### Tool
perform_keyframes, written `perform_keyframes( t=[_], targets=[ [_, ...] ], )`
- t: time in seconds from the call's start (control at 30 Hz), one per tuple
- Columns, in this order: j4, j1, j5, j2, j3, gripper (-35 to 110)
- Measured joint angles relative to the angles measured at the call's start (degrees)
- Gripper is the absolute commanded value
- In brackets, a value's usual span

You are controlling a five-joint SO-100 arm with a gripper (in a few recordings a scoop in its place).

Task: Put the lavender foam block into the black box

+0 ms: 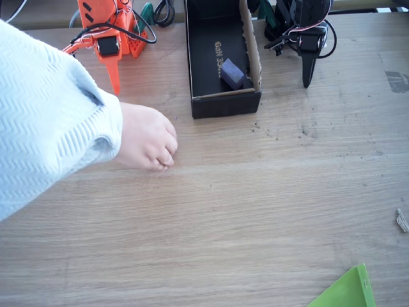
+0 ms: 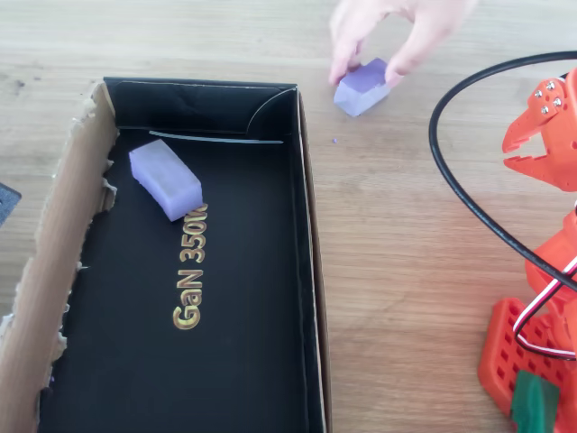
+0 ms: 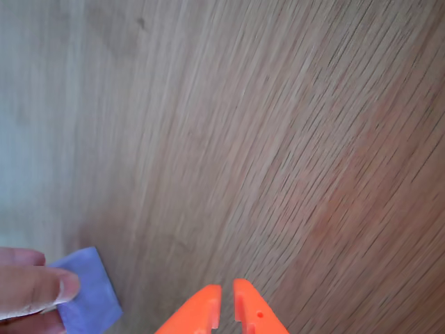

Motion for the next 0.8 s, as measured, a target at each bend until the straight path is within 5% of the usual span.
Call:
perform_keyframes(
  t=[0.8],
  targets=[
    [0.00,-1.32,-1.05,0.00,0.00,0]
  ],
)
